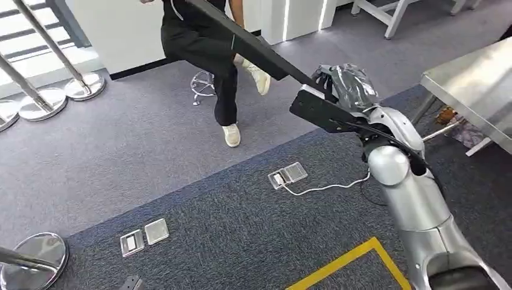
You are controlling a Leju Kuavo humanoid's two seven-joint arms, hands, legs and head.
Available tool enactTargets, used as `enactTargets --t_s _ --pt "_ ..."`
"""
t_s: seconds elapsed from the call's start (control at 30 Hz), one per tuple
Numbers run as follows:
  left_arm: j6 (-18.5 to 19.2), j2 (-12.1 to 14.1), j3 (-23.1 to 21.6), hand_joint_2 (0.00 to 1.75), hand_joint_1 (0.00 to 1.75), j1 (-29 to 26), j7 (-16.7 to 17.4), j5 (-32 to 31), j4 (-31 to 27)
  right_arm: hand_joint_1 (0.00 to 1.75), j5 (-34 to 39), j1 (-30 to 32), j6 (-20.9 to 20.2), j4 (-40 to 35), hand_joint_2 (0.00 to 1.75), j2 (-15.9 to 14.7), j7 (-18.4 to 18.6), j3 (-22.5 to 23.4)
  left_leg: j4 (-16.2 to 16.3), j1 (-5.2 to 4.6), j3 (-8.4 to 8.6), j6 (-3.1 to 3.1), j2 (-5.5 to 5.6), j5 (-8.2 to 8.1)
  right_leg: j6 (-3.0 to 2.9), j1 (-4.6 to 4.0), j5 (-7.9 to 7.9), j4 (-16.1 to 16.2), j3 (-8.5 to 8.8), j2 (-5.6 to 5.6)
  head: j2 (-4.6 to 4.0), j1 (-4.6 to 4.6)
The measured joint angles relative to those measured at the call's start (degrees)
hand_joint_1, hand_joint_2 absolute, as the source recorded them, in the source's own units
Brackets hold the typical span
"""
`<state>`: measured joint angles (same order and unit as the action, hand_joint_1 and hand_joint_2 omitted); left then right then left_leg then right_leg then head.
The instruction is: Take the parts from the cabinet and place them on the table.
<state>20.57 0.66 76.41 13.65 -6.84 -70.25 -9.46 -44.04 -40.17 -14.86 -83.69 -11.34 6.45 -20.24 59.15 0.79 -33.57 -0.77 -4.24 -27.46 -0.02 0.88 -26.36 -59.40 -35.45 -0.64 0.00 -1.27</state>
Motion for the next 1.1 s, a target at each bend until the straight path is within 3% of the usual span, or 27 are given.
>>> enactTargets --t_s 0.03,0.07,0.13,0.17,0.2,0.23,0.3,0.33,0.37,0.43,0.5,0.53,0.57,0.6,0.63,0.67,0.7,0.73,0.77,0.83,0.87,0.9,0.97,1.0,1.07,1.1 --pt "0.00 0.00 0.00 1.75 0.00 0.08 -0.02 0.00 0.00 1.71 0.00 -0.08 0.00 -0.11 1.75 0.07 0.00 0.00 1.07 0.31 -0.09 -0.39 1.23 -1.04 -0.30 0.22 0.17 0.18 0.14 0.16 0.00 0.19" --pt "-0.02 0.00 0.00 1.75 0.00 0.10 -0.02 0.00 0.00 1.71 0.00 -0.27 0.00 -0.13 1.75 0.07 0.00 0.02 3.70 0.30 -1.21 -0.52 2.42 -2.87 -0.49 0.25 0.17 0.18 0.12 0.53 0.00 0.66" --pt "-0.02 0.00 0.02 1.75 0.00 -0.12 -0.02 -0.02 0.00 1.71 0.07 -0.27 0.00 -0.13 1.75 0.13 0.00 0.00 13.00 0.28 -5.46 -0.71 3.51 -7.39 -0.85 0.06 0.15 0.14 0.10 1.20 0.00 1.75" --pt "-0.02 0.00 0.00 1.75 0.00 -0.21 0.00 -0.02 0.00 1.71 0.07 -0.23 -0.02 -0.13 1.75 0.13 0.00 0.00 16.74 0.26 -7.35 -0.68 3.66 -8.48 -0.87 -0.07 0.15 0.10 0.10 1.65 0.00 2.01" --pt "-0.02 0.00 0.02 1.75 0.00 -0.31 -0.02 -0.02 0.00 1.71 0.07 -0.18 -0.02 -0.13 1.75 0.13 0.00 0.00 18.14 0.24 -8.19 -0.59 3.70 -8.16 -0.87 -0.16 0.14 0.06 0.12 2.10 0.00 2.16" --pt "-0.02 0.00 0.02 1.75 0.00 -0.35 0.00 -0.02 0.00 1.71 0.07 -0.18 -0.04 -0.13 1.75 0.13 0.00 0.00 16.70 0.21 -7.71 -0.35 3.74 -6.63 -0.87 -0.20 0.13 -0.02 0.12 2.63 0.00 2.25" --pt "-0.02 0.00 0.02 1.75 0.00 -0.32 0.00 -0.02 0.00 1.71 0.07 -0.21 -0.02 -0.13 1.75 0.13 0.02 0.00 7.56 0.17 -3.79 0.28 4.26 -1.19 -0.83 -0.21 0.05 -0.10 0.24 3.67 0.00 2.66" --pt "-0.02 0.00 0.00 1.75 0.00 -0.33 0.00 -0.02 0.00 1.71 0.07 -0.20 -0.02 -0.13 1.75 0.13 0.04 0.00 2.44 0.19 -1.69 0.53 5.71 1.05 -0.73 -0.11 -0.01 -0.10 0.27 4.09 0.00 2.84" --pt "-0.02 0.02 0.00 1.75 0.00 -0.35 0.00 -0.02 0.00 1.71 0.07 -0.24 -0.02 -0.13 1.75 0.13 0.02 0.02 1.32 0.23 -1.17 0.59 7.60 0.39 -0.51 -0.27 -0.01 -0.11 0.01 4.46 0.00 2.91" --pt "-0.02 0.02 0.00 1.75 0.00 -0.44 0.00 -0.04 0.00 1.71 0.11 -0.14 -0.09 -0.13 1.75 0.22 0.04 0.00 0.51 -0.11 -1.18 0.58 7.03 0.44 0.09 0.13 0.26 -0.17 -0.45 5.14 0.00 2.99" --pt "-0.04 0.00 0.00 1.75 0.00 -0.35 0.00 0.00 0.00 1.71 0.07 -0.10 -0.15 -0.13 1.75 0.13 0.22 0.06 0.15 -0.23 -1.04 1.10 6.36 0.65 0.99 0.28 0.52 0.23 -0.45 6.04 0.00 2.93" --pt "-0.04 0.00 0.00 1.75 0.00 -0.25 0.00 0.00 0.00 1.71 0.09 -0.09 -0.15 -0.13 1.75 0.00 0.22 0.15 -0.70 0.33 -0.72 1.59 5.67 1.03 1.10 0.29 -0.13 -0.29 -0.51 5.06 0.00 2.77" --pt "-0.04 0.00 0.00 1.75 0.00 -0.19 0.00 0.04 0.00 1.71 0.11 -0.22 -0.24 -0.13 1.75 0.00 0.26 0.17 -0.97 0.14 -0.53 1.82 5.36 1.20 1.28 -0.10 -1.39 -1.83 -1.09 3.03 0.00 2.49" --pt "-0.04 0.00 0.00 1.75 0.00 -0.18 0.00 0.06 0.00 1.71 0.13 -0.30 -0.24 -0.15 1.75 0.04 0.26 0.20 -0.97 0.13 -0.52 2.03 4.93 1.15 1.33 -0.01 -3.27 -4.83 -2.42 1.99 0.00 1.75" --pt "-0.04 0.00 0.00 1.75 0.00 -0.23 0.00 0.07 0.00 1.71 0.18 -0.31 -0.24 -0.15 1.75 0.04 0.28 0.20 -0.95 0.09 -0.53 2.15 4.60 1.09 1.37 -0.02 -4.57 -7.29 -3.54 1.70 0.00 1.49" --pt "-0.04 0.00 0.00 1.75 0.00 -0.41 0.00 0.07 0.00 1.71 0.15 -0.19 -0.39 -0.13 1.75 0.04 0.41 0.20 -0.88 0.01 -0.50 2.20 3.94 1.07 1.49 -0.01 -7.24 -13.33 -6.28 1.44 0.00 0.95" --pt "-0.04 0.00 0.00 1.75 0.00 -0.48 0.00 0.07 0.00 1.71 0.15 -0.13 -0.42 -0.13 1.75 0.04 0.46 0.20 -0.83 -0.01 -0.58 2.23 3.48 1.04 1.55 0.00 -8.59 -16.92 -8.04 1.37 0.00 0.81" --pt "-0.04 0.00 0.00 1.75 0.00 -0.51 0.00 0.07 0.00 1.71 0.15 -0.08 -0.44 -0.13 1.75 0.04 0.46 0.20 -0.79 0.00 -0.62 2.23 3.12 1.03 1.63 0.02 -8.85 -18.80 -8.96 1.32 0.00 0.65" --pt "-0.04 0.00 0.00 1.75 0.00 -0.50 0.00 0.09 0.00 1.71 0.15 -0.01 -0.48 -0.13 1.75 0.04 0.53 0.20 -0.73 0.04 -0.60 2.19 2.53 0.98 1.72 0.10 -7.48 -17.98 -8.58 1.21 0.00 0.26" --pt "-0.04 -0.09 0.00 1.75 0.00 -0.40 0.00 0.13 0.00 1.71 0.15 -0.09 -0.48 -0.15 1.75 0.04 0.57 0.20 -0.32 0.30 -0.55 1.82 1.75 0.63 1.94 0.34 -2.17 -8.71 -3.90 0.52 0.00 -0.20" --pt "-0.04 -0.11 0.00 1.75 0.00 -0.38 0.00 0.15 0.00 1.71 0.15 -0.15 -0.48 -0.15 1.75 0.04 0.57 0.20 0.08 0.38 -0.55 1.46 1.54 0.33 2.06 0.46 -0.09 -3.97 -1.41 -0.50 0.00 -0.35" --pt "-0.04 -0.04 0.00 1.75 0.00 -0.39 0.00 0.15 -0.02 1.71 0.13 -0.17 -0.48 -0.13 1.75 0.04 0.57 0.22 0.38 0.29 -0.63 1.07 1.36 0.07 2.30 0.33 -0.53 -1.24 -0.36 -2.13 0.00 -0.74" --pt "-0.04 0.00 0.00 1.75 0.00 -0.41 0.00 0.24 -0.02 1.71 0.15 -0.12 -0.48 -0.26 1.75 0.04 0.66 0.24 0.88 -0.38 -0.83 0.51 0.95 -0.22 0.59 -0.03 -0.77 -1.58 -0.69 -1.54 0.00 -1.11" --pt "-0.04 0.00 0.02 1.75 0.00 -0.44 0.04 0.46 0.00 1.71 0.00 -0.04 -0.50 -0.28 1.75 0.02 0.70 0.24 0.84 -0.32 -0.64 0.20 0.42 -0.15 0.29 -0.14 -0.79 -1.54 -0.79 -1.02 0.00 -0.44" --pt "-0.02 -0.02 0.02 1.75 0.00 -0.42 0.07 0.46 0.00 1.71 -0.02 -0.06 -0.50 -0.31 1.75 -0.02 0.77 0.30 0.86 -0.12 -0.39 -0.03 -0.14 -0.30 -0.23 -0.13 -0.56 -1.39 -0.80 -0.31 0.00 -0.37" --pt "0.00 -0.02 0.02 1.75 0.00 -0.34 0.07 0.48 0.00 1.71 0.02 -0.10 -0.50 -0.48 1.75 0.00 0.77 0.28 2.04 0.16 -0.44 -0.52 1.20 -1.51 -0.65 0.04 -0.39 -1.24 -0.66 0.02 0.00 0.00"
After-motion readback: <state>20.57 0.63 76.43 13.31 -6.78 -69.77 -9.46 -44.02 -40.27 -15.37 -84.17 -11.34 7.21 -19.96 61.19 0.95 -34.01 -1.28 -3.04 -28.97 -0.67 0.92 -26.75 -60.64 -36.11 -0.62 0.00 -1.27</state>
